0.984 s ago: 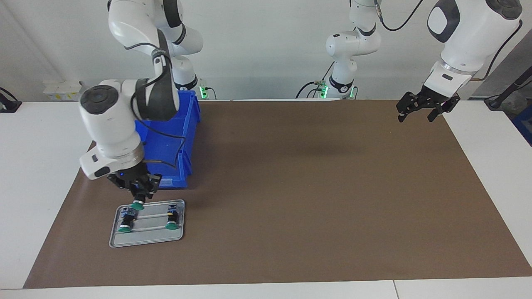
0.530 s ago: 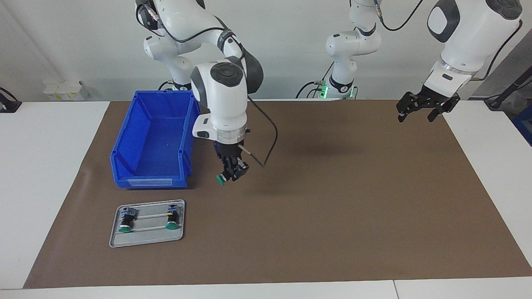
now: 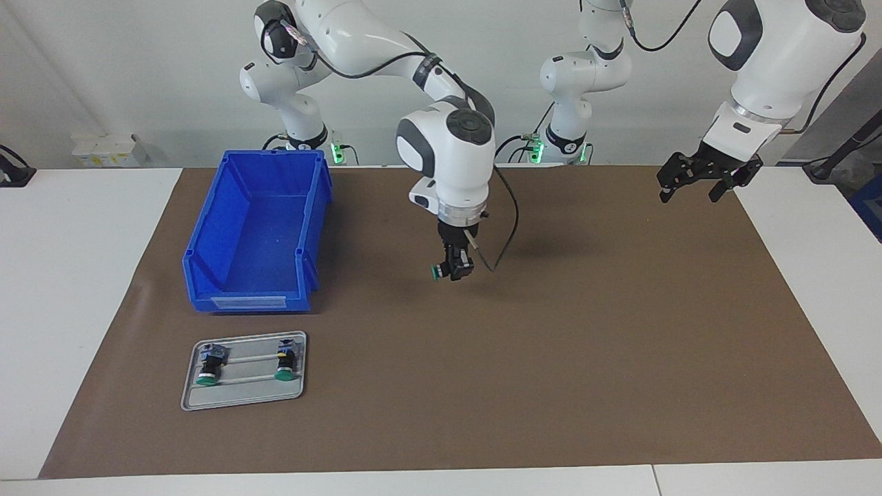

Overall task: Place and press button with both arms
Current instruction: 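Carry the button with the right gripper to mid-table and release it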

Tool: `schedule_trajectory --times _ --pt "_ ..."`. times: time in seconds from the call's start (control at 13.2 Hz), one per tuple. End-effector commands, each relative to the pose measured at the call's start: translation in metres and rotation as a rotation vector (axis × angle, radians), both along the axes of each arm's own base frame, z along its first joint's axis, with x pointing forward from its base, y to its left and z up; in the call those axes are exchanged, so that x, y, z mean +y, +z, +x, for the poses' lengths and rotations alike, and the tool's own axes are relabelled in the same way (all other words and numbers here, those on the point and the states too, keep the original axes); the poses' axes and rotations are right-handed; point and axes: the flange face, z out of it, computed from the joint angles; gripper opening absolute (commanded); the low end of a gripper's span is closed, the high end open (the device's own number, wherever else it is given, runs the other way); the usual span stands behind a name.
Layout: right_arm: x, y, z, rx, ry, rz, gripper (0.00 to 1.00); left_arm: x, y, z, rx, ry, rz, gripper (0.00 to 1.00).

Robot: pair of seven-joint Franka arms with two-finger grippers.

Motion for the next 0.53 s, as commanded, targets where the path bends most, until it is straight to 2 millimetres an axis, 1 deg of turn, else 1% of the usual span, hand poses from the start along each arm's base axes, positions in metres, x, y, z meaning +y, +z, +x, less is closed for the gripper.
schedule_trajectory --times 0.0,0.08,0.15,0.23,0.3,0.38,0.45 --pt "-0.008 -0.018 -0.013 -0.004 -0.005 0.017 0.0 0.002 0.001 -0.009 -0.003 -0.007 0.019 1.0" --pt "-0.008 -0.027 -0.019 -0.005 0.001 0.019 0.0 0.003 0.001 -0.009 -0.003 -0.007 0.019 1.0" --pt "-0.009 -0.029 -0.021 -0.006 0.002 0.022 0.0 0.003 0.001 -0.009 -0.003 -0.007 0.019 1.0" --pt "-0.01 -0.03 -0.021 -0.01 -0.02 0.033 0.1 0.003 0.001 -0.009 -0.003 -0.007 0.019 1.0" --pt "-0.008 -0.03 -0.022 -0.011 -0.051 0.042 0.26 0.003 0.001 -0.009 -0.003 -0.005 0.019 1.0" --pt "-0.008 -0.028 -0.021 -0.016 -0.055 0.04 0.7 0.003 0.001 -0.009 -0.003 -0.007 0.019 1.0" --pt "-0.007 -0.022 -0.02 -0.022 -0.032 0.023 1.0 0.003 0.001 -0.009 -0.003 -0.007 0.019 1.0"
